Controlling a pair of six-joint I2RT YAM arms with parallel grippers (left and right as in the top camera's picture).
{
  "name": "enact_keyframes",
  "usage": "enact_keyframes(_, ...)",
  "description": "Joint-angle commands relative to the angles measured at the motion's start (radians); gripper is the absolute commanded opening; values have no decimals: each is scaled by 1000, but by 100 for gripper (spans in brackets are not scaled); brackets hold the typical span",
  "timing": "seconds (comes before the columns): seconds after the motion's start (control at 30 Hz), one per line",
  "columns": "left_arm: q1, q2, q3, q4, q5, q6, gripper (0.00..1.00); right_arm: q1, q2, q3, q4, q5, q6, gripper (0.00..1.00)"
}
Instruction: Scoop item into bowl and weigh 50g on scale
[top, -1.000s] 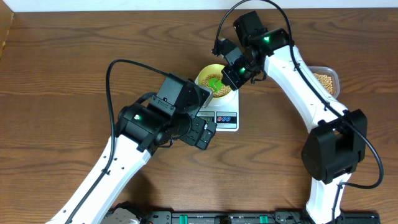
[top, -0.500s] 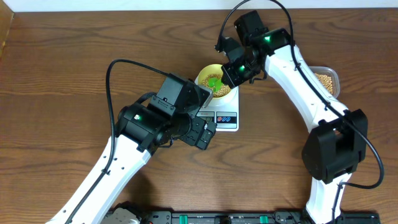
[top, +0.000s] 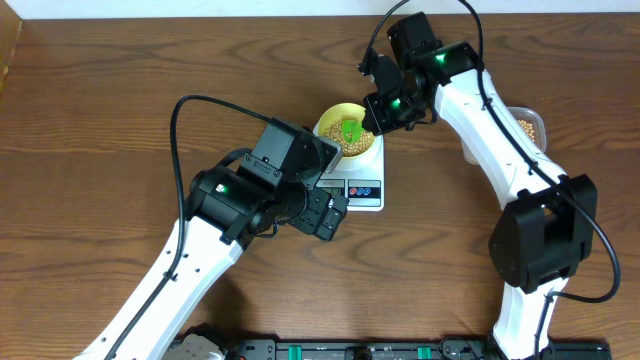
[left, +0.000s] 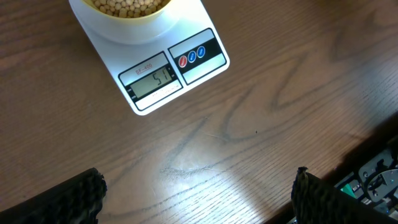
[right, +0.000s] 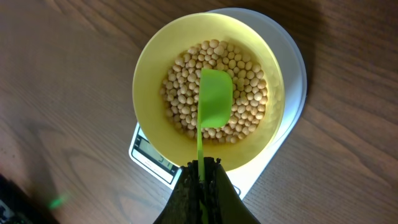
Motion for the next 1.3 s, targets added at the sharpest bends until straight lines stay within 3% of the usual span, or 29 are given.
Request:
enact_keyframes(0.0, 4, -2, -2, 1, 8, -1, 98, 4, -26, -18, 3, -16, 17, 1)
enact_keyframes(0.73, 4, -2, -2, 1, 8, -1, 98, 32, -26, -67, 66, -11, 44, 1)
enact_keyframes(1.27, 4, -1, -2, 1, 8, -1, 98, -26, -26, -67, 75, -138, 88, 1)
